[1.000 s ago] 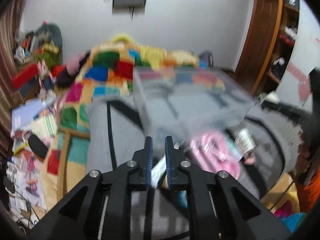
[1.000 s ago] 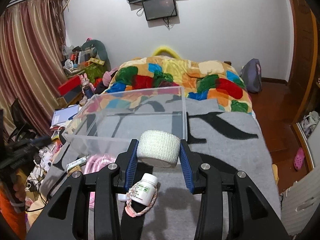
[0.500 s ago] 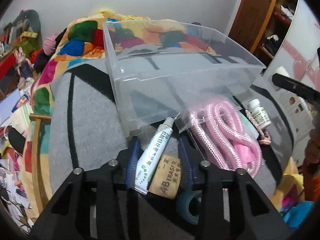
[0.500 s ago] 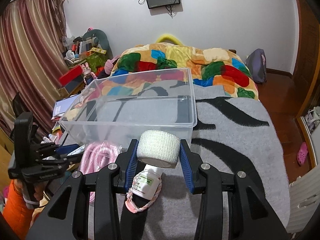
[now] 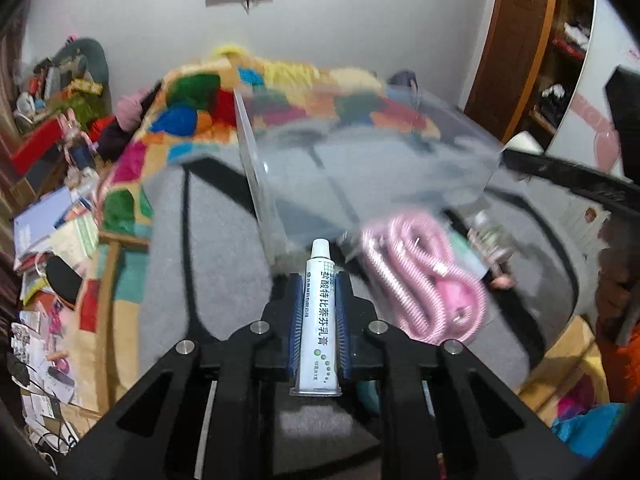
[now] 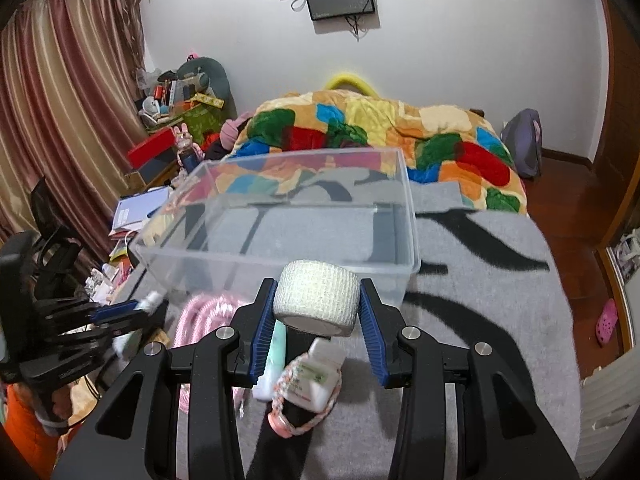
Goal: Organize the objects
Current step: 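Carry the tape roll into the clear box and open the right tool while the left carries the toothpaste, then lower the toothpaste tube into the clear box and open the left tool, then grasp the wooden eraser with the left tool while the right tool grasps the white pill bottle, then place the eraser in the box with the left tool while the right drops the pill bottle in, then grasp the blue tape roll with the left tool while the right tool grasps the braided rope loop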
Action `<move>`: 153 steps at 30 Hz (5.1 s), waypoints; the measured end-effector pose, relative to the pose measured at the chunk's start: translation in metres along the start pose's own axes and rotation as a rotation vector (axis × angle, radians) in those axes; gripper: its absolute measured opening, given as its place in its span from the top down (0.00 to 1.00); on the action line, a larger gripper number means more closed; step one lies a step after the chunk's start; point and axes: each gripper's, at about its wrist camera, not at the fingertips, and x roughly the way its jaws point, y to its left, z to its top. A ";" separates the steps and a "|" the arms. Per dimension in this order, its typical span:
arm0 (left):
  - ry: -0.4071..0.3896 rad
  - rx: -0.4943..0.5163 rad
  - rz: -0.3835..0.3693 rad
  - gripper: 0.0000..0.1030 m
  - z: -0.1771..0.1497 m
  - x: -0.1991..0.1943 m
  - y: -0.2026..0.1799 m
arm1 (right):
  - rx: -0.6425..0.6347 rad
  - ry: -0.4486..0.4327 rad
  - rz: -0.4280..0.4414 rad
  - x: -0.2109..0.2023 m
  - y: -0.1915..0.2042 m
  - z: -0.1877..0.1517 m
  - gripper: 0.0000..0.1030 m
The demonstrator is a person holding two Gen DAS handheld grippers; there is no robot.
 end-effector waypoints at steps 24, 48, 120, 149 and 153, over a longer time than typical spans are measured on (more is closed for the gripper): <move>0.039 0.003 -0.039 0.85 0.113 0.074 -0.013 | -0.054 0.192 -0.006 0.096 0.007 0.057 0.64; -0.093 0.018 0.044 0.26 0.069 -0.008 -0.009 | -0.126 0.030 -0.086 0.001 0.020 0.029 0.28; 0.036 -0.055 -0.015 0.77 0.093 0.065 0.002 | -0.104 0.085 -0.156 0.062 0.002 0.038 0.73; 0.117 -0.018 -0.022 0.41 -0.032 0.010 -0.021 | -0.065 0.206 -0.041 0.015 0.010 -0.060 0.49; 0.129 -0.012 -0.040 0.41 -0.044 0.009 -0.030 | -0.054 0.241 -0.033 0.024 0.010 -0.074 0.49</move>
